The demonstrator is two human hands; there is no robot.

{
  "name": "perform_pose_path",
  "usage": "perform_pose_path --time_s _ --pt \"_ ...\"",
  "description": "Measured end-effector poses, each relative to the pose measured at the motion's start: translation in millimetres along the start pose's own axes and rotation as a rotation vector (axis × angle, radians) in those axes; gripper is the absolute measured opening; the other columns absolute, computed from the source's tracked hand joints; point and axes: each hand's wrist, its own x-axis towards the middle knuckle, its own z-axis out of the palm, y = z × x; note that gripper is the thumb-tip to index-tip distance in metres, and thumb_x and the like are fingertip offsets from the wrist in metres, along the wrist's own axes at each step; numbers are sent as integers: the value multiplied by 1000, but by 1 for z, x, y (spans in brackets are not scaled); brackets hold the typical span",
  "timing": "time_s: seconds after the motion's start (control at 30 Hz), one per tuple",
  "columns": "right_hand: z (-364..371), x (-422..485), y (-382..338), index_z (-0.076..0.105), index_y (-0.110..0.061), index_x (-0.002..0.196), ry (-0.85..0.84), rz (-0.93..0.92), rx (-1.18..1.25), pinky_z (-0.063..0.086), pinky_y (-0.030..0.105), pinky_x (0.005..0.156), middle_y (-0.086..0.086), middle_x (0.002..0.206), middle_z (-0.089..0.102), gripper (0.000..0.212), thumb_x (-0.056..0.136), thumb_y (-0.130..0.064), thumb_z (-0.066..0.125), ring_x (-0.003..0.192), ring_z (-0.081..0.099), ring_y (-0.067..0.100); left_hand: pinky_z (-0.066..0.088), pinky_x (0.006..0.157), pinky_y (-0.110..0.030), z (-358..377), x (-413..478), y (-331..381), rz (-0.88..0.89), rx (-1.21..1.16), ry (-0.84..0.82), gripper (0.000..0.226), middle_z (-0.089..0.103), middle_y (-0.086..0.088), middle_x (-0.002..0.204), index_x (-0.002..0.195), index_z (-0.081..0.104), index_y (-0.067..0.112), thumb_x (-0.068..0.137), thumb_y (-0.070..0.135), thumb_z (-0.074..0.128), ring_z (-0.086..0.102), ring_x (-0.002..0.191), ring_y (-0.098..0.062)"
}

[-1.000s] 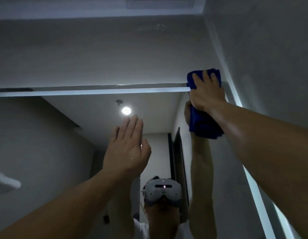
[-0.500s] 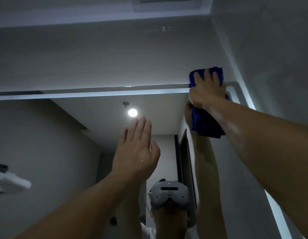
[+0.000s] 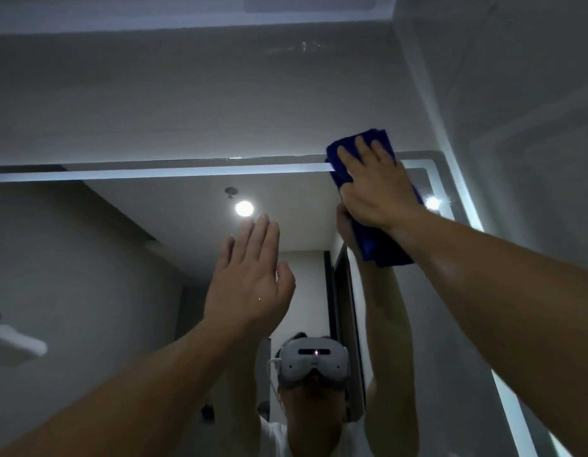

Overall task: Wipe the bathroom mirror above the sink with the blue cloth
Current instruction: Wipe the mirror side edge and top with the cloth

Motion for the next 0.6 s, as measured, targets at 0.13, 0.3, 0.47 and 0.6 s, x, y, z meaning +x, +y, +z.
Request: perform_pose_path --time_s 0.13,0.3,0.47,0.6 --pt "11 -64 -28 8 -32 158 1 -132 13 3 45 122 -3 166 -4 67 99 -30 39 152 -6 19 -12 122 -36 -4 -1 2 -12 -17 -16 76 -20 3 165 158 -10 23 88 53 -7 -23 149 -10" --pt "9 -99 -6 4 -39 156 -169 -425 -75 1 43 123 -6 165 -5 65 95 -39 24 151 -10 14 -14 122 -39 -12 -10 12 -16 18 -30 71 -21 -3 164 157 -11 18 95 50 5 -23 149 -14" --pt "1 -61 4 6 -30 158 -97 -2 -2 9 50 121 1 166 -4 67 99 -28 38 152 -5 23 -8 122 -40 -3 -55 24 39 -31 -9 69 -13 -1 165 155 -7 18 96 51 6 -18 151 -13" --pt "21 -130 -34 4 -29 158 -45 15 72 2 48 122 1 166 -6 70 98 -28 40 152 -7 22 1 122 -42 16 -92 27 38 -61 33 67 2 -4 166 158 9 14 99 46 19 -5 153 -15"
